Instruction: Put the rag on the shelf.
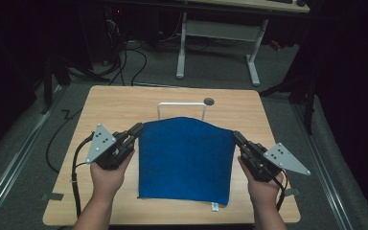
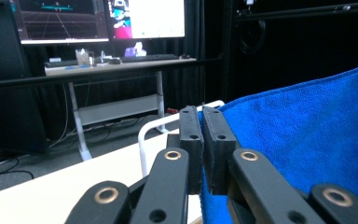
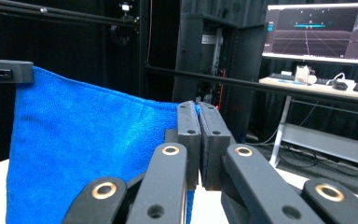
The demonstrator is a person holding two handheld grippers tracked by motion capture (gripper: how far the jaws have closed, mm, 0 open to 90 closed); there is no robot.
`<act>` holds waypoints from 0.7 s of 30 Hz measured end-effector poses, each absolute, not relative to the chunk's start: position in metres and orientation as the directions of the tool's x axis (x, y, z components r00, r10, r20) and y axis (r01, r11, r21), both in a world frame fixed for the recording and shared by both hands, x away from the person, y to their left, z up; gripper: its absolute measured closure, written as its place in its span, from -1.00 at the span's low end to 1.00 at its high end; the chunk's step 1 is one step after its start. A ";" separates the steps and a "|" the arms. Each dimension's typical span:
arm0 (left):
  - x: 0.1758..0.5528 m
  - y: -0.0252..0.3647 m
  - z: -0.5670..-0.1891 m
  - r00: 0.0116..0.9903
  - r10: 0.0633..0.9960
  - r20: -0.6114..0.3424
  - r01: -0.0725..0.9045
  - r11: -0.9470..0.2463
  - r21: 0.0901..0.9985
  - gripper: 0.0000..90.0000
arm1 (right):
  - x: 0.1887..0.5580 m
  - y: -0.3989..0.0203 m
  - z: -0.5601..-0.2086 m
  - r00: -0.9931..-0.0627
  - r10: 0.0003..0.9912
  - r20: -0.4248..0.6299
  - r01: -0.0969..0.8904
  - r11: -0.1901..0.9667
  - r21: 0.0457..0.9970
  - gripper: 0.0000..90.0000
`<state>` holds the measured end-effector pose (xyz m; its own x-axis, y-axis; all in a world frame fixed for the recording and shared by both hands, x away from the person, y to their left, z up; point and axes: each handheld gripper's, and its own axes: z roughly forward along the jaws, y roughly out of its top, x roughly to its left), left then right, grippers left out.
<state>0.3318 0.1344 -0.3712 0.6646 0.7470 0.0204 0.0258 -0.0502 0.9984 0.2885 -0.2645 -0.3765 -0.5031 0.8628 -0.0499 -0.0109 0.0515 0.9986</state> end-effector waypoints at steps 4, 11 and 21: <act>0.330 0.135 -0.366 0.667 0.745 0.022 0.014 -0.041 0.999 0.95 | 0.284 -0.266 -0.370 -0.505 0.861 -0.057 -0.036 0.045 0.998 0.98; 0.338 0.128 -0.348 0.662 0.747 0.057 -0.026 -0.052 0.998 0.96 | 0.291 -0.265 -0.352 -0.511 0.857 -0.065 -0.070 0.034 0.997 0.98; 0.365 0.124 -0.308 0.623 0.775 0.108 -0.077 -0.077 0.994 0.96 | 0.316 -0.266 -0.320 -0.493 0.865 -0.092 -0.084 0.058 0.995 0.98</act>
<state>0.3650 0.1242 -0.3081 0.6232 0.7745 0.1082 -0.0774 -0.0766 0.9941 0.3164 -0.2655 -0.3198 -0.4930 0.8652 -0.0919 -0.0840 0.0578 0.9948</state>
